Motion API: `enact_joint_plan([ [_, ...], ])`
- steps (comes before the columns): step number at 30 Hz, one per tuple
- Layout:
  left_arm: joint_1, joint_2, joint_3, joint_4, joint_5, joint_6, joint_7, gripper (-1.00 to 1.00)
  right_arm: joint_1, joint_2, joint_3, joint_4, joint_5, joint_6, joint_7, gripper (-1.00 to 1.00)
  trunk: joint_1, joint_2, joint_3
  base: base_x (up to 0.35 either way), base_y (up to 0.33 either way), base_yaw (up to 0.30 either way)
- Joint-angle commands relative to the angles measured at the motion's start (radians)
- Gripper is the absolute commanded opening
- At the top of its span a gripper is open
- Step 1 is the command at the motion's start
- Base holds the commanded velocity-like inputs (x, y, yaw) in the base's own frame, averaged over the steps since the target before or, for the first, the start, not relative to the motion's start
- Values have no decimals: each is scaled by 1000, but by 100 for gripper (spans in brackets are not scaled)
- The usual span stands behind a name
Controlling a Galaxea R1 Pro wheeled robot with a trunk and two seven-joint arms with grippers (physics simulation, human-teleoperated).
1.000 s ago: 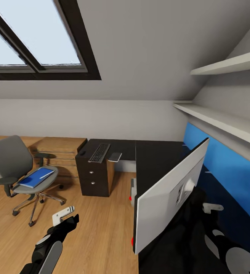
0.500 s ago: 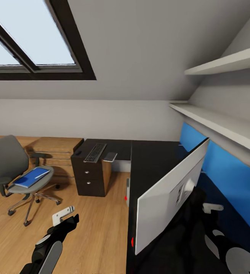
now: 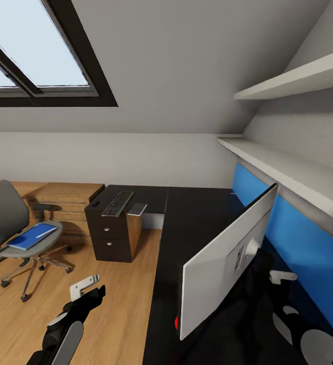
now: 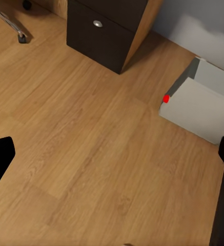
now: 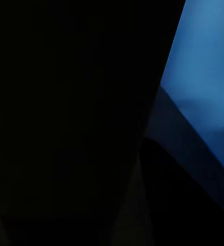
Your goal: In the bedroom, organize the workspace by keeping the computer under the desk, ensuring the monitor is on the desk, placing the keyboard on the desk next to the monitor, placing the mouse on the desk next to the keyboard, moving the folder from the swivel chair onto the desk next to the mouse, stacking the notebook on top of the folder with the pen on top of the notebook, and positioning the swivel chair next to the desk.
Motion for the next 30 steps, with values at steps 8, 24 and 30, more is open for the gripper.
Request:
enact_joint_plan([
  [8, -1, 1, -3, 3, 9, 2, 11, 100, 0, -1, 29, 4, -39, -5, -6, -100, 1, -1, -2, 23, -43, 0],
  [24, -1, 1, -6, 8, 9, 1, 9, 100, 0, -1, 27, 4, -39, -5, -6, -100, 1, -1, -2, 187, -129, 0],
  [30, -1, 1, -18, 11, 9, 1, 11, 100, 0, -1, 26, 4, -39, -5, -6, -100, 1, -1, -2, 30, -138, 0],
])
